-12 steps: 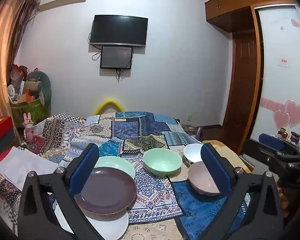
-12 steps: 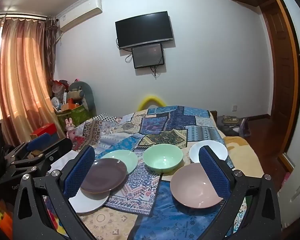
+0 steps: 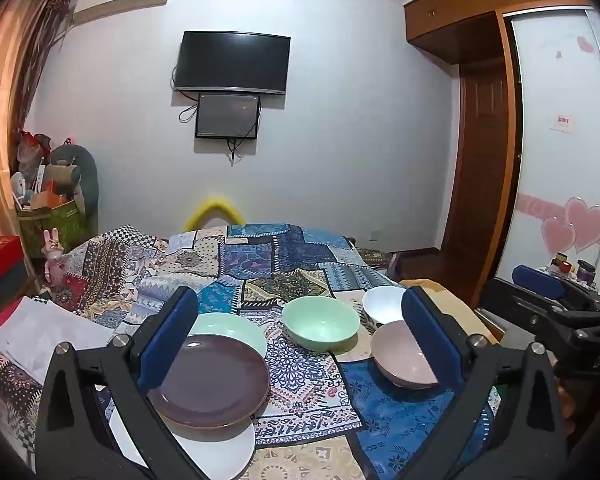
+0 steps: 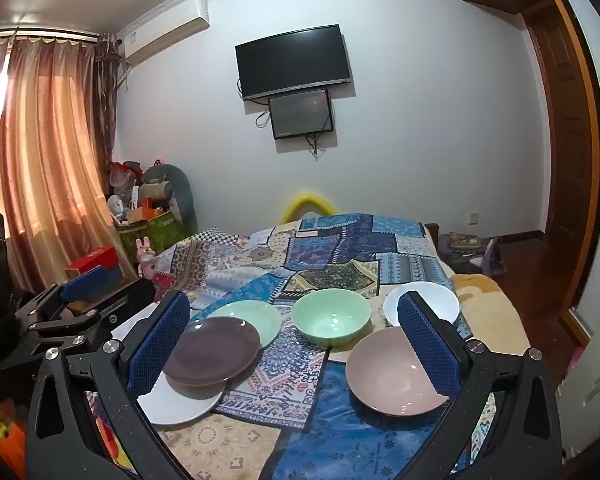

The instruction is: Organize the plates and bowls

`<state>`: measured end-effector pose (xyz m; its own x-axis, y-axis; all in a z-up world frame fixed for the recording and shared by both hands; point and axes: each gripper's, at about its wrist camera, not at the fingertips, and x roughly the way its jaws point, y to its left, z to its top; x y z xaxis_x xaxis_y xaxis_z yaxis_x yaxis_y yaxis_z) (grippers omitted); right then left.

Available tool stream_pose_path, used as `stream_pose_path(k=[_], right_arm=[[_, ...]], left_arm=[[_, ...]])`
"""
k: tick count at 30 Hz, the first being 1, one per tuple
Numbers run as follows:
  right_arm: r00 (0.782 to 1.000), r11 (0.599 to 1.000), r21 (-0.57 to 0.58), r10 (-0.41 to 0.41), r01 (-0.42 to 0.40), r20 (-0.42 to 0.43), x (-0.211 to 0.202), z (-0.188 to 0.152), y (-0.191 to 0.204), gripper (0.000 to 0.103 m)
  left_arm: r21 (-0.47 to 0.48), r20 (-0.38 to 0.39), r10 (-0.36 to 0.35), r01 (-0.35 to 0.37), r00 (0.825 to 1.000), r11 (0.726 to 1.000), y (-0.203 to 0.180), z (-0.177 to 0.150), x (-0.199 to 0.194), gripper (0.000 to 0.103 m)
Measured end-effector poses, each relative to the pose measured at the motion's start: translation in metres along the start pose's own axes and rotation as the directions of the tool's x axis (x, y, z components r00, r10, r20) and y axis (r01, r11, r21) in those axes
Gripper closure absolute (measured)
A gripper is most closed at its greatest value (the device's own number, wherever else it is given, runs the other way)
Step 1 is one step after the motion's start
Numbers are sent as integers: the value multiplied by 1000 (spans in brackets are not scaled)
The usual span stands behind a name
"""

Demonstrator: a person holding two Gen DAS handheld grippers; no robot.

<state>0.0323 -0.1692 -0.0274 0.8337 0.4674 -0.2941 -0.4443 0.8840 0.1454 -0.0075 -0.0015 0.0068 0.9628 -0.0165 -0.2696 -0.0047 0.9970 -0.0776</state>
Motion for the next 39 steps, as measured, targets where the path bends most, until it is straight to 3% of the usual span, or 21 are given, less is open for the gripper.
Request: stream_pose_path(k=[39], right_arm=[[1000,1000,-5,12,-12,-1,2,-3,8,0]], left_arm=[[-9,-24,6,-6,1000,1000,3,-4,8,0]])
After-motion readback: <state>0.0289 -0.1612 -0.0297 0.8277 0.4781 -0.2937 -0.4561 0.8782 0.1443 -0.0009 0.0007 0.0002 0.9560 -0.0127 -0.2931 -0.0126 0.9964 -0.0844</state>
